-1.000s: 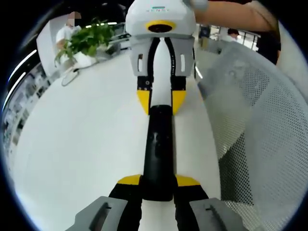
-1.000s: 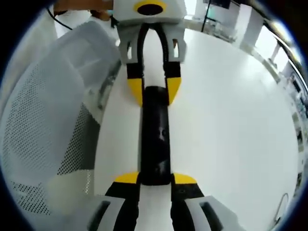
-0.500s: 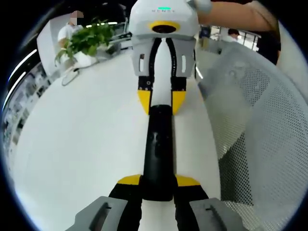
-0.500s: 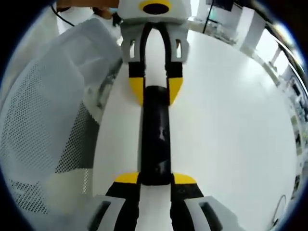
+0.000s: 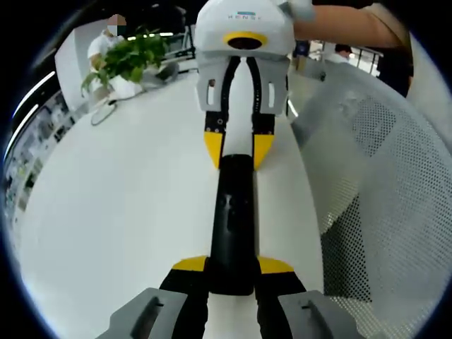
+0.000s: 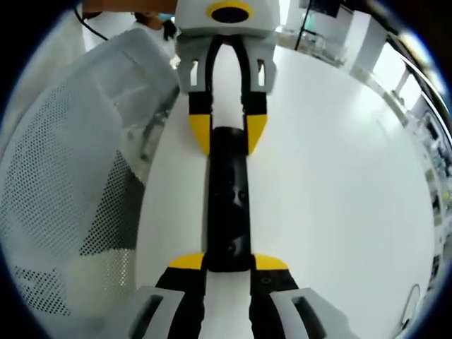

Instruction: Press the specified remote control buttons in sequence, fully releasing each button before pressing the next.

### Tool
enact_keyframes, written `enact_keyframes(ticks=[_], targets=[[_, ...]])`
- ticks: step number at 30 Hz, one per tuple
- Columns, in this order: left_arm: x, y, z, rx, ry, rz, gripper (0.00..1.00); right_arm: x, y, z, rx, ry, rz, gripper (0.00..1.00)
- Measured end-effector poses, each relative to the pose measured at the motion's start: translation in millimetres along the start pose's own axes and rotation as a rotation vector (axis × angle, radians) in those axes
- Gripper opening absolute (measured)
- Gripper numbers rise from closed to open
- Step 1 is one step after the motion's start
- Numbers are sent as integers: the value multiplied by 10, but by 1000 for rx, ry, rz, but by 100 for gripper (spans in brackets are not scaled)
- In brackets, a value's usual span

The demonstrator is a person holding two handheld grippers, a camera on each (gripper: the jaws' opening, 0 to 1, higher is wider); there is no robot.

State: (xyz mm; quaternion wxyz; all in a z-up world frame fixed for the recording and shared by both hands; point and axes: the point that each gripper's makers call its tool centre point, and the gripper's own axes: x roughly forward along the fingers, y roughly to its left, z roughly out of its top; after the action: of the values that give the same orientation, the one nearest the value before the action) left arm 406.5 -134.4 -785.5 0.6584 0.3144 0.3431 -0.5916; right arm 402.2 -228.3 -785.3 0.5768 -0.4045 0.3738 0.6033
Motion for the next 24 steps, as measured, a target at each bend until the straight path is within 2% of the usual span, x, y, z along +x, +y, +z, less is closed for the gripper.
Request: enact_keyframes(ticks=[15,24], targets=[[2,4,11,20,33,5,23,7,11,2,-3,2,-5,20],[3,54,54,30,28,16,23,-46,-37,-23,1,1,-24,20]])
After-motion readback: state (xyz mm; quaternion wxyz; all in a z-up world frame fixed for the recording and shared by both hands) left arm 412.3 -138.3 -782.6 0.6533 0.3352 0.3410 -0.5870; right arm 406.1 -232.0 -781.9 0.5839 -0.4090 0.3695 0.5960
